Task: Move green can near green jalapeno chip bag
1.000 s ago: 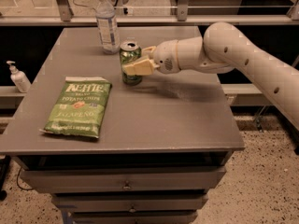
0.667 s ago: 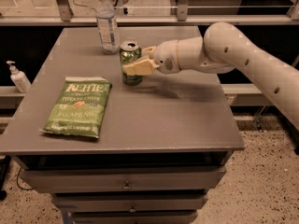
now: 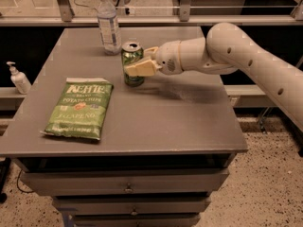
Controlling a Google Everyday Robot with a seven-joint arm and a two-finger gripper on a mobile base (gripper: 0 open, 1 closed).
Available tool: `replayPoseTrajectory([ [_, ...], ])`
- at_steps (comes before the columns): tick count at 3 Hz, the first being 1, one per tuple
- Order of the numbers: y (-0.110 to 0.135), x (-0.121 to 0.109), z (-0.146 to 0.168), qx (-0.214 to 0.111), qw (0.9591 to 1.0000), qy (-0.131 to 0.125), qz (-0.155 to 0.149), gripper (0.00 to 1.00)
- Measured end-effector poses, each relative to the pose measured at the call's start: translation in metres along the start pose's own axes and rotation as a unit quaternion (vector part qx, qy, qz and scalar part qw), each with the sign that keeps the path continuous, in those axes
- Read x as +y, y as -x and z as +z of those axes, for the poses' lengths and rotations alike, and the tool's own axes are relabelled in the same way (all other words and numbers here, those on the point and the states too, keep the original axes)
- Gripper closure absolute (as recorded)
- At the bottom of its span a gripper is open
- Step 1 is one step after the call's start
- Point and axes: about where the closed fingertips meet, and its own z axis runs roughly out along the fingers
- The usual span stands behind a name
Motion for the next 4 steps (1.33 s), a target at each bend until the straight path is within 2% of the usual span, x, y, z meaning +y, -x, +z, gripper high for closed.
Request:
replayPoseTrajectory([
  [1,0.000,0.000,0.000,0.000,1.0000,0.000,0.000,0.35],
  [2,0.011,0.026,0.018,-0.038,0.9984,0.041,0.012,0.13],
  [3,0.032,0.073,0.045,-0.108,0.9866,0.116,0.037,0.00],
  [4,0.045,0.098,0.057,-0.145,0.9760,0.156,0.047,0.00],
])
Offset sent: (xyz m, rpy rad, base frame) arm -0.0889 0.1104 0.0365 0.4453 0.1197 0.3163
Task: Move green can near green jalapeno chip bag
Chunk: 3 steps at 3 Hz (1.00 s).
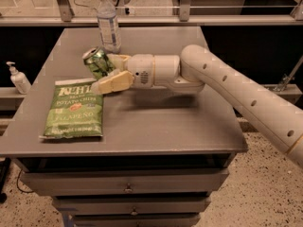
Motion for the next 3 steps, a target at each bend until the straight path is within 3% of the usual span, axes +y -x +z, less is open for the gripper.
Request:
replayPoseTrajectory([
  [1,0.001,0.006,0.004,-0.012,0.9999,0.008,0.002,0.00],
  [3,0.002,0.001,-0.012,-0.004,0.9998,-0.019,-0.009,0.00],
])
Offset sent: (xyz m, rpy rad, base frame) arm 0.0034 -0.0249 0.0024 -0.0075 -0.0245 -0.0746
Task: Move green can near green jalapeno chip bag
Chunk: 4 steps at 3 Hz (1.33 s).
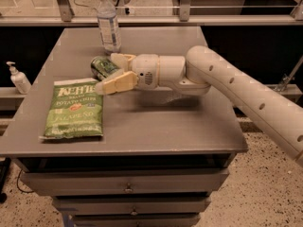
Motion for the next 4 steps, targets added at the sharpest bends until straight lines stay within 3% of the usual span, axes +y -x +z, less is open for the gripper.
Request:
replayPoseTrajectory([
  [4,0.008,-0.012,-0.045,0.040,0.9971,-0.059,-0.027,0.00],
])
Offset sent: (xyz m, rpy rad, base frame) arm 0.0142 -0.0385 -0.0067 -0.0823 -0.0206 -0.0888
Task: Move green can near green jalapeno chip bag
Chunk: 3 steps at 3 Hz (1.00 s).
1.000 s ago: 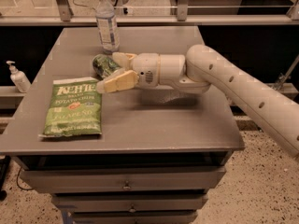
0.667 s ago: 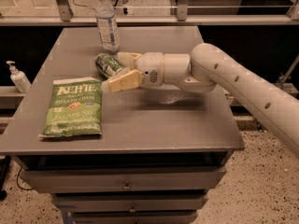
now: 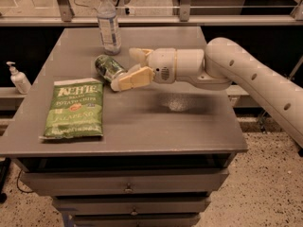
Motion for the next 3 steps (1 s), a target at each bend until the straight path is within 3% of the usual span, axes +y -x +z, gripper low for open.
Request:
replayPoseTrajectory([
  [1,0.006,-0.004,-0.019,0.006,0.9997,-0.012,-0.018,0.00],
  [2,0.014,-0.018,-0.074,0.012,0.9977,-0.035,-0.057,0.00],
  [3,0.030,-0.037,-0.141,0.014,0.9926,-0.065,-0.102,0.00],
])
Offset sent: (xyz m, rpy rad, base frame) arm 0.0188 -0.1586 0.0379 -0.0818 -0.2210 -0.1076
